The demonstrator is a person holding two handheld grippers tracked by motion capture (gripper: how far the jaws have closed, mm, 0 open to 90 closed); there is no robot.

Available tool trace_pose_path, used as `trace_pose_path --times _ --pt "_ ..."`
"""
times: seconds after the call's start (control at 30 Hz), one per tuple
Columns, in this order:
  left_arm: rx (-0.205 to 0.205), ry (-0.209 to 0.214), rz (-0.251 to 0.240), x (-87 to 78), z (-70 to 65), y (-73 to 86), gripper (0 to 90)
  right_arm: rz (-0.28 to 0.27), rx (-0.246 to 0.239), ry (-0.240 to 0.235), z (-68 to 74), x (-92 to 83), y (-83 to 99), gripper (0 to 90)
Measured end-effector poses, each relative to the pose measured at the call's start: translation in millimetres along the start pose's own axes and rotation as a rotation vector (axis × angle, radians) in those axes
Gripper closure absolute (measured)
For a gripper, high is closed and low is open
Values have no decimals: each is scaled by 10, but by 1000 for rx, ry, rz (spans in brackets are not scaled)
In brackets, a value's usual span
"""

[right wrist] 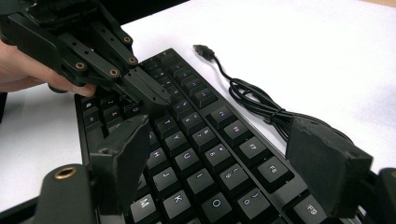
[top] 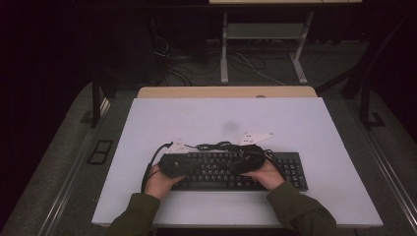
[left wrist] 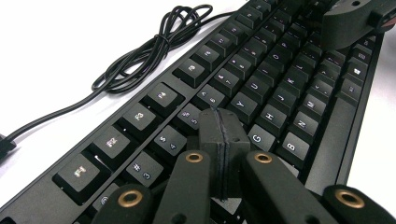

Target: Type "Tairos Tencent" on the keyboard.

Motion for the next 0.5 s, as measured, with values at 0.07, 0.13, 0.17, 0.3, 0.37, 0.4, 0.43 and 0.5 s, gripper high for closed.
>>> trace_pose_path --times 0.07,0.13,0.17,0.3,0.37,0.4,0.43,0.5 --pt "-1 -1 0 1 -1 -1 889 -1 0 0 0 -1 -2 214" --pt "-1 1 0 -1 -3 -2 889 -1 1 0 1 -1 -3 214" --pt "-2 1 0 -2 -4 -3 889 -2 0 0 0 -1 -3 214" --pt "1 2 -3 -4 -9 -11 889 -1 0 -1 0 -1 -3 214" --pt "-3 5 -11 -13 -17 -27 889 -3 2 -1 2 -2 -6 214" --pt "7 4 -7 -15 -16 -28 889 -4 2 -2 3 -3 -7 214" --pt "4 3 -10 -13 -21 -32 889 -4 3 -2 4 -4 -8 214" --pt "6 5 -9 -8 -27 -31 889 -4 2 -2 2 -3 -7 214"
Point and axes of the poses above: each handheld gripper's, and its own axes: x roughly forward along the jaws, y roughly out of its underside, z roughly to its left, the point moved 10 cm from there along x, roughly forward along the jaws, and after that the axes turned 6 degrees about x, right-handed, at the moved point
